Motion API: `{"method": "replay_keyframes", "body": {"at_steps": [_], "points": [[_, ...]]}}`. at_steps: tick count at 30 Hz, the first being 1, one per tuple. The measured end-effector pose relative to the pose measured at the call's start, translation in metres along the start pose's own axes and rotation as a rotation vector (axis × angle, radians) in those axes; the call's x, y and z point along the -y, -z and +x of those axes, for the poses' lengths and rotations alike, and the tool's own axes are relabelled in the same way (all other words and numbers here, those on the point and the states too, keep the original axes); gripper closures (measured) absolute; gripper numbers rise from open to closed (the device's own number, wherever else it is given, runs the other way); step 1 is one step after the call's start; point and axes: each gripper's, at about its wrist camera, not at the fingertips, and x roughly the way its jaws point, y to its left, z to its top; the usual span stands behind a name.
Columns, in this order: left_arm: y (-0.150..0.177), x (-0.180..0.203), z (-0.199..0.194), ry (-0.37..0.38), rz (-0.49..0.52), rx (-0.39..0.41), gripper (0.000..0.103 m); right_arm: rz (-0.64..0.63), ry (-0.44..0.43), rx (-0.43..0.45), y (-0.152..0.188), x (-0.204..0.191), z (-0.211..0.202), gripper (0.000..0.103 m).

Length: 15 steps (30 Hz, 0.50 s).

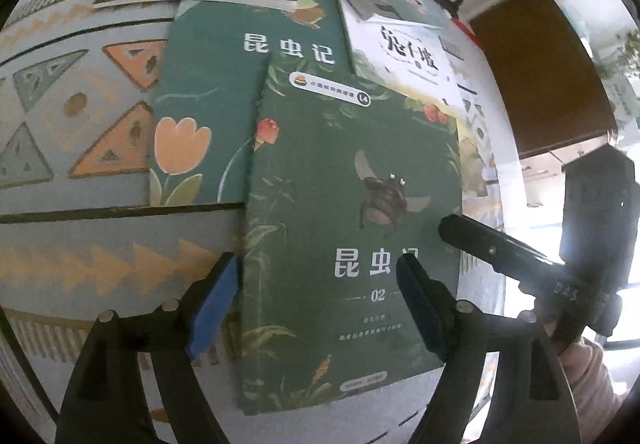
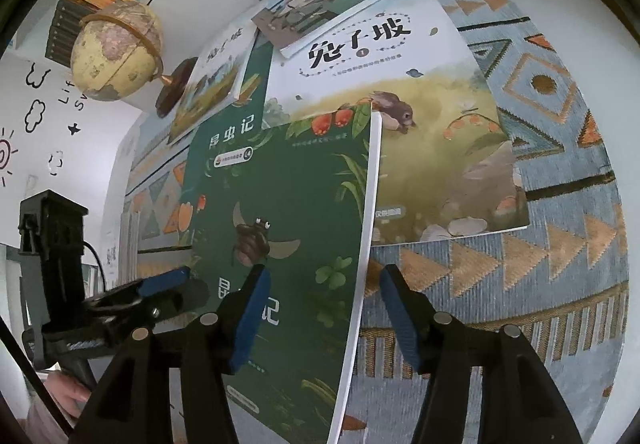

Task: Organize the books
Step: 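Grasp the green beetle book's edge with both grippers and lift it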

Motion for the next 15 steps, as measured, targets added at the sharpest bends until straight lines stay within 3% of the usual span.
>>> {"method": "replay_keyframes", "body": {"at_steps": [4, 6, 10, 13, 15], "points": [[0.000, -0.004, -0.002, 0.048, -0.025, 0.010, 0.025, -0.004, -0.013, 0.001, 0.000, 0.000, 0.000, 0.044], [0.001, -0.012, -0.004, 0.110, -0.066, 0.008, 0.026, 0.011, -0.045, 0.011, 0.000, 0.003, 0.000, 0.039], [0.005, -0.012, -0.008, 0.134, -0.075, 0.023, 0.028, 0.039, -0.114, 0.036, 0.003, 0.009, -0.001, 0.029], [0.009, -0.012, -0.021, 0.180, -0.094, 0.072, 0.029, 0.044, -0.134, 0.049, 0.003, 0.011, -0.002, 0.029], [0.010, -0.010, -0.028, 0.242, -0.097, 0.090, 0.039, 0.059, -0.154, 0.060, 0.004, 0.014, -0.003, 0.029]]}}
